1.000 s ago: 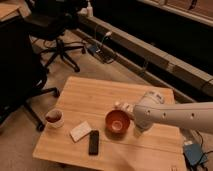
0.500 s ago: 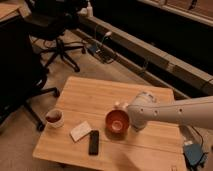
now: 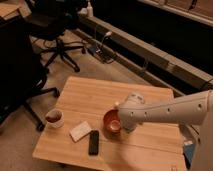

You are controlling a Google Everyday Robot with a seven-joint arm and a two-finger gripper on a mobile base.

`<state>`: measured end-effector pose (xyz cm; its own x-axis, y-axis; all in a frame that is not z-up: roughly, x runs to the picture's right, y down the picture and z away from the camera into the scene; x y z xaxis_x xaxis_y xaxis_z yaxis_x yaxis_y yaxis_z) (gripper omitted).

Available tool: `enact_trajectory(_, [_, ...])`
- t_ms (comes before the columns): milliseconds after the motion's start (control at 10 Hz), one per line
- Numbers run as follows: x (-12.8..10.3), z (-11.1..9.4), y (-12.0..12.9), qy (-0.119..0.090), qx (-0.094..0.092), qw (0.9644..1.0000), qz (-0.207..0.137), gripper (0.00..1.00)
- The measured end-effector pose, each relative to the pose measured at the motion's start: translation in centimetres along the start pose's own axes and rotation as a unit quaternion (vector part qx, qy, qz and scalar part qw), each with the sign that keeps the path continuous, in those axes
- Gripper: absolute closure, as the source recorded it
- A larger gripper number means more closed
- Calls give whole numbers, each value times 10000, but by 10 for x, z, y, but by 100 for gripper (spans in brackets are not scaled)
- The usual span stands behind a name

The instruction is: Push the ceramic bowl across the table

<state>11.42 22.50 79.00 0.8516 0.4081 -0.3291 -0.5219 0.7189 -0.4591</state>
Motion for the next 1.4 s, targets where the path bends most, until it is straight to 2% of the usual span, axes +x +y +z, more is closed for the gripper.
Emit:
enact_trajectory(400, [-39, 2, 0, -71, 208, 9995, -247, 35])
enact_trajectory(700, [-73, 0, 1, -157, 340, 9993, -63, 35])
enact_trajectory(1100, [-142, -3, 17, -491, 387, 9975, 328, 35])
enact_trajectory(1400, [-190, -5, 28, -750, 470, 9954, 358, 35])
